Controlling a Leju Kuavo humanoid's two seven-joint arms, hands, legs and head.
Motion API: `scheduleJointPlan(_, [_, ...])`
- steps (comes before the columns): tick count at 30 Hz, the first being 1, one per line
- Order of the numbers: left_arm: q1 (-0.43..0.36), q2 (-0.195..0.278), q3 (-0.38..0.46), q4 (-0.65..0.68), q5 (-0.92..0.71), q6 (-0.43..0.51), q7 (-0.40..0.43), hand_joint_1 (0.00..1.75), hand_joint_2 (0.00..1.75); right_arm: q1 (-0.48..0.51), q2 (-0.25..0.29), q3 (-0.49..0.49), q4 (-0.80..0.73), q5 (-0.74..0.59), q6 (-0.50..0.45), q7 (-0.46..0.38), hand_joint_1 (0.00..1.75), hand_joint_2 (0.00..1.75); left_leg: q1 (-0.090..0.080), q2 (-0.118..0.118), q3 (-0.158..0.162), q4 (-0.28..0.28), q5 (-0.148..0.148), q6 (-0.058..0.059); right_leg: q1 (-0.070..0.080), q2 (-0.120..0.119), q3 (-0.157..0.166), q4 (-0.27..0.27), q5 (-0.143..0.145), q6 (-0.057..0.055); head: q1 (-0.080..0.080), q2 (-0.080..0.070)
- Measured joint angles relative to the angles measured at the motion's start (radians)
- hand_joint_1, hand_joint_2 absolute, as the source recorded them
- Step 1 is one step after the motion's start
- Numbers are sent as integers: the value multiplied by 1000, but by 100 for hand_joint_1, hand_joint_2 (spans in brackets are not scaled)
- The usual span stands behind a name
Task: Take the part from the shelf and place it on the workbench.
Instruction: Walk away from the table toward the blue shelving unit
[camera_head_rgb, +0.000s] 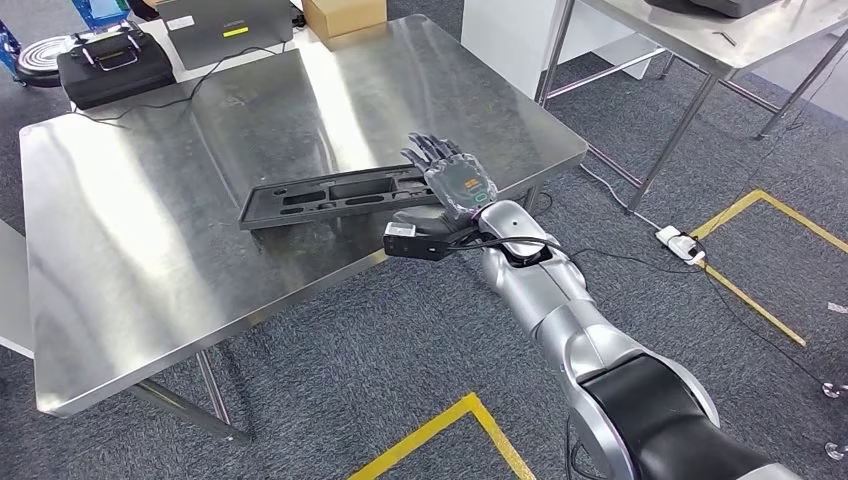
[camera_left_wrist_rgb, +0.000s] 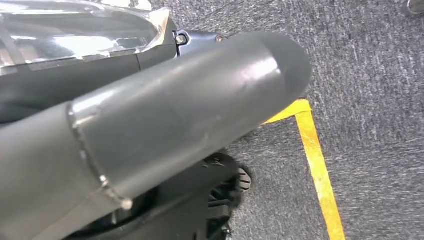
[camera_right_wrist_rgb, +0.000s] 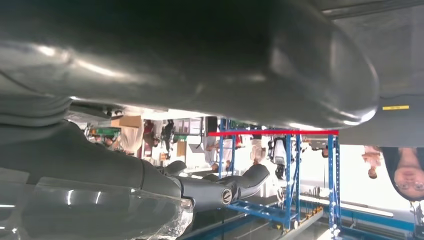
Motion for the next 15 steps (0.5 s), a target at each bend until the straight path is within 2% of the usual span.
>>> scheduleJointPlan(1, [-2, 0, 0, 0, 1, 0, 0, 0, 0, -2, 3, 0, 3, 0, -5, 0, 0, 0, -3, -1, 8, -21, 1, 5, 2, 0, -4, 2, 3, 5, 1, 0])
scheduleJointPlan(3, [-3, 0, 0, 0, 3, -1, 0, 0, 0, -5, 10, 1, 11, -1, -12, 0, 0, 0, -9, -2, 2, -23, 9, 21, 3, 0, -10, 0, 12, 19, 2, 0])
scheduleJointPlan(5, [-4, 0, 0, 0, 4, -1, 0, 0, 0, -5, 14, 2, 18, -2, -17, 1, 0, 0, -9, 0, -4, -30, 22, 40, -1, 0, -25, 17, -1, 26, 3, 0])
scheduleJointPlan(6, [-5, 0, 0, 0, 4, -2, 0, 0, 0, -5, 16, 3, 22, -2, -19, 2, 0, 0, -8, 0, -7, -33, 29, 50, -2, 1, -42, 52, -24, 24, 3, 0])
scheduleJointPlan(7, [-6, 0, 0, 0, 4, -2, -1, 0, 0, -6, 16, 3, 26, -2, -21, 3, 0, 0, -8, 1, -12, -34, 34, 56, -3, 1, -66, 111, -57, 19, 4, 0])
scheduleJointPlan(9, [-5, 0, 0, 0, 5, -13, -16, 0, 0, -4, 18, 4, 36, 1, -24, 11, 0, 0, -9, 0, -25, -34, 44, 63, -3, 3, -115, 244, -116, 15, 4, 0])
scheduleJointPlan(10, [-3, 1, 0, -1, 4, -27, -32, 0, 0, -2, 19, 5, 42, 5, -27, 18, 0, 0, -10, -1, -30, -33, 48, 64, -3, 3, -124, 281, -129, 18, 4, 0])
scheduleJointPlan(11, [-1, 2, 0, -2, 3, -43, -51, 0, 0, 0, 19, 5, 48, 9, -31, 26, 0, 0, -11, -2, -36, -33, 53, 63, -3, 4, -115, 278, -127, 22, 4, 0])
scheduleJointPlan(12, [2, 3, 0, -4, 3, -57, -69, 0, 0, 0, 21, 4, 54, 14, -34, 32, 0, 0, -12, -3, -40, -33, 57, 61, -3, 4, -84, 235, -113, 28, 4, 0])
scheduleJointPlan(14, [5, 5, 0, -7, 3, -72, -90, 0, 0, -9, 27, 4, 64, 19, -36, 36, 0, 0, -14, -4, -47, -32, 64, 54, -1, 5, 5, 91, -78, 33, 4, 0])
scheduleJointPlan(15, [7, 6, 0, -9, 4, -74, -97, 0, 0, -16, 31, 3, 67, 21, -35, 36, 0, 0, -16, -3, -51, -32, 67, 49, 2, 5, 38, 35, -66, 31, 4, 0])
